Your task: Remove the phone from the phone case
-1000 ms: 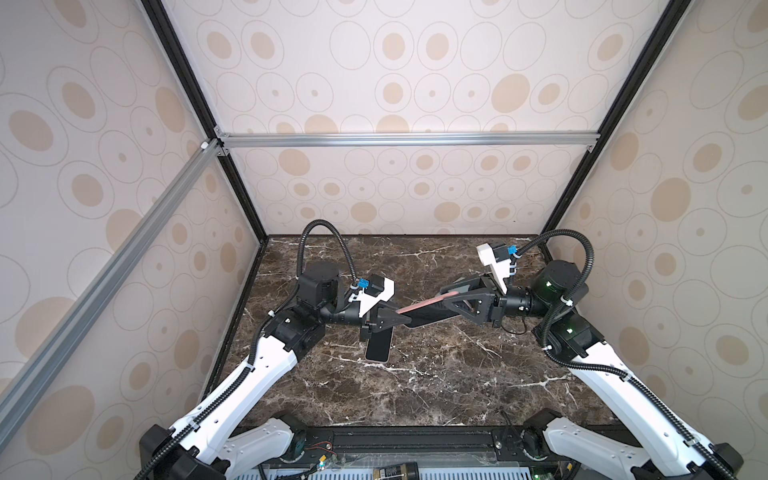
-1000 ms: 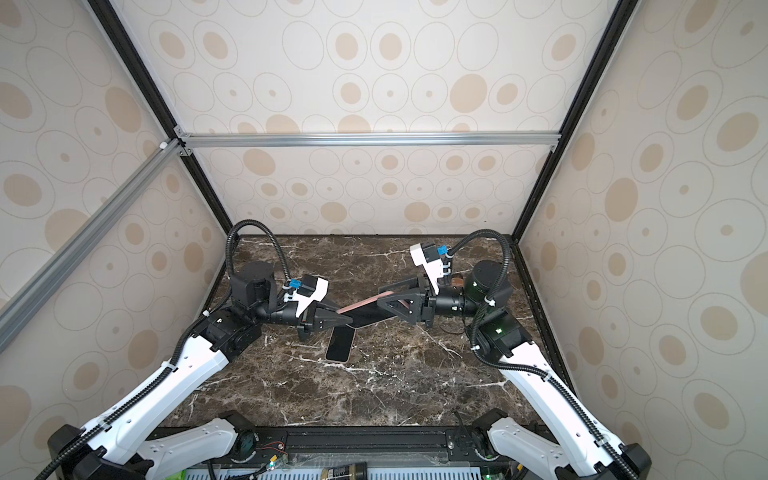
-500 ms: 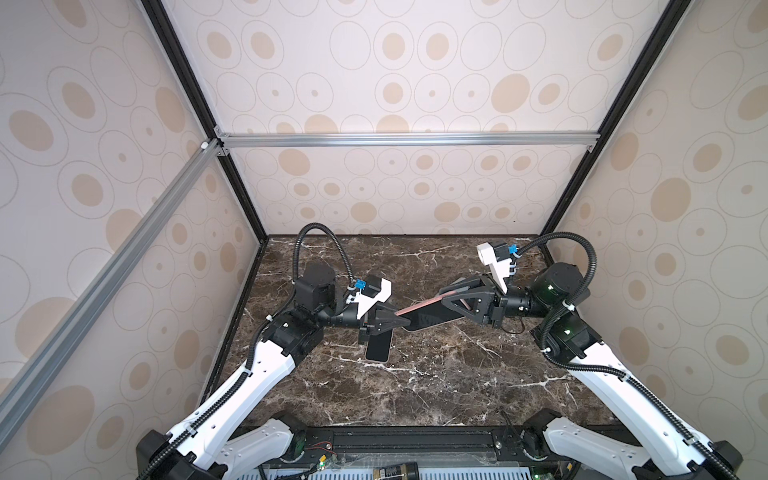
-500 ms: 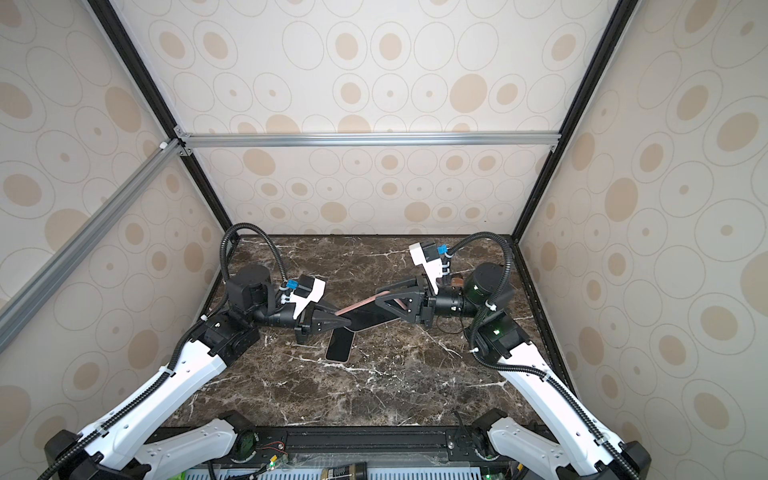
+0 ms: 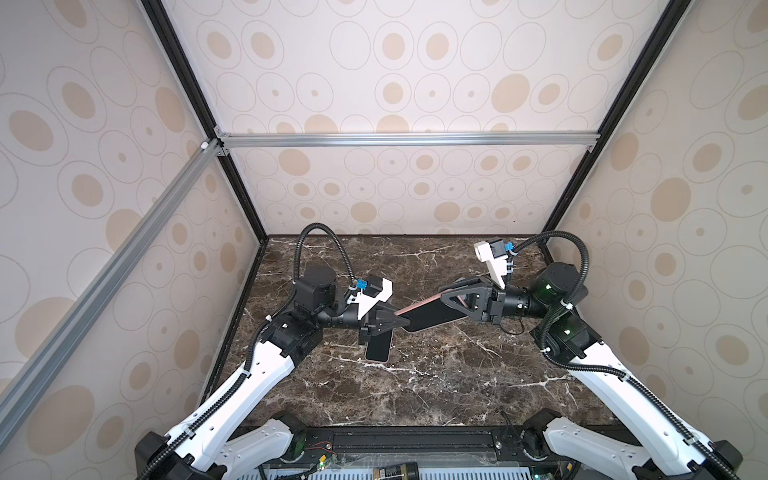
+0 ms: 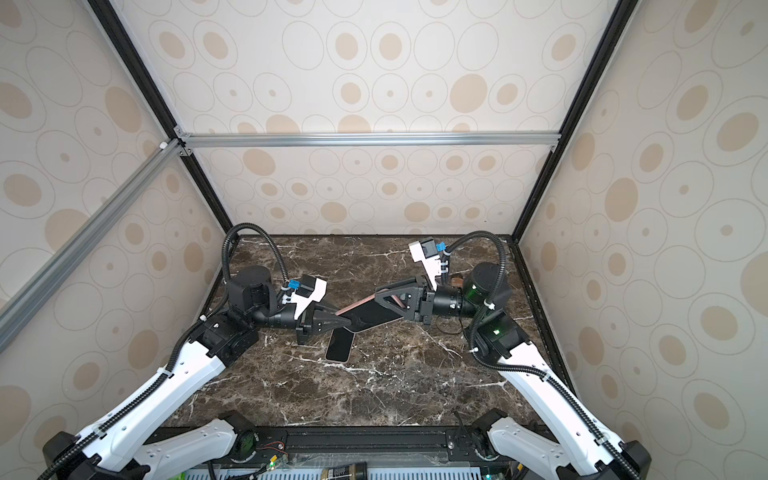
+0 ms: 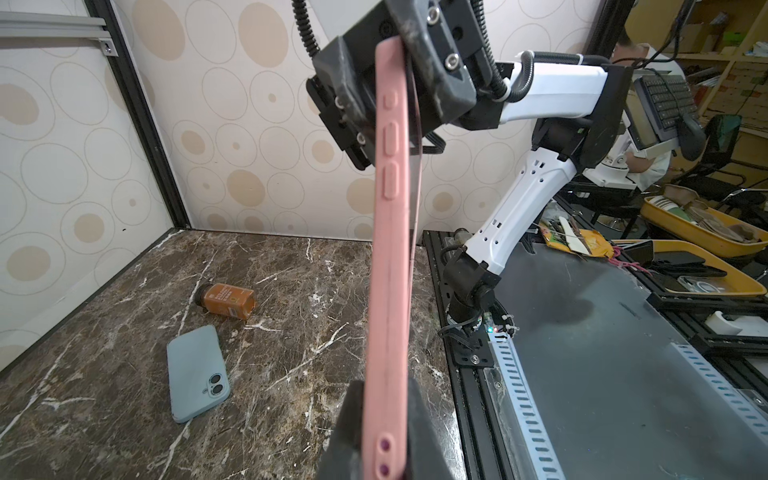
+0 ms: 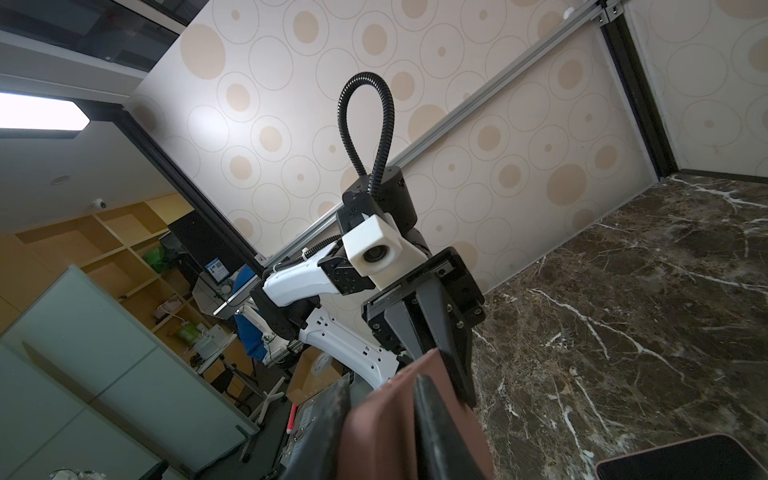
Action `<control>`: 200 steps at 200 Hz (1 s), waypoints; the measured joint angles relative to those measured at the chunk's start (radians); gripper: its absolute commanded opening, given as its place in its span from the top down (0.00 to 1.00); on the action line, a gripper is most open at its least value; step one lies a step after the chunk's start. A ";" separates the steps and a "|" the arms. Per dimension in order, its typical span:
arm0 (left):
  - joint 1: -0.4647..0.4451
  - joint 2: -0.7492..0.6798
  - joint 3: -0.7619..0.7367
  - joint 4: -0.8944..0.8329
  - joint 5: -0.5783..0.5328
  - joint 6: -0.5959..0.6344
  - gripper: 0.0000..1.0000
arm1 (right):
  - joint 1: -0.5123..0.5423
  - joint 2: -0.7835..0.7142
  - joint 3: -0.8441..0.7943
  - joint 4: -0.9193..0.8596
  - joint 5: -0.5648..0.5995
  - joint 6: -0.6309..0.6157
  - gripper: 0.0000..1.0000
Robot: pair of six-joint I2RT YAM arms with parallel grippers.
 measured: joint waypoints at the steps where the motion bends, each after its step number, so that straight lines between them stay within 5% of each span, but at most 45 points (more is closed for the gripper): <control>1: 0.000 0.000 0.000 0.000 0.000 0.000 1.00 | 0.000 0.000 0.000 0.000 0.001 0.002 0.71; 54: 0.003 -0.019 0.001 0.031 -0.069 0.053 1.00 | -0.005 0.011 -0.001 0.065 0.099 0.117 0.26; 94: 0.006 -0.066 -0.038 0.117 -0.098 0.016 1.00 | -0.005 -0.056 -0.001 0.085 0.248 0.061 0.26; 137: 0.005 -0.084 -0.084 0.266 -0.113 -0.213 1.00 | -0.005 -0.225 -0.076 0.067 0.477 -0.093 0.28; 200: 0.005 -0.071 -0.085 0.488 -0.225 -0.636 1.00 | -0.005 -0.193 -0.090 0.005 0.455 -0.232 0.26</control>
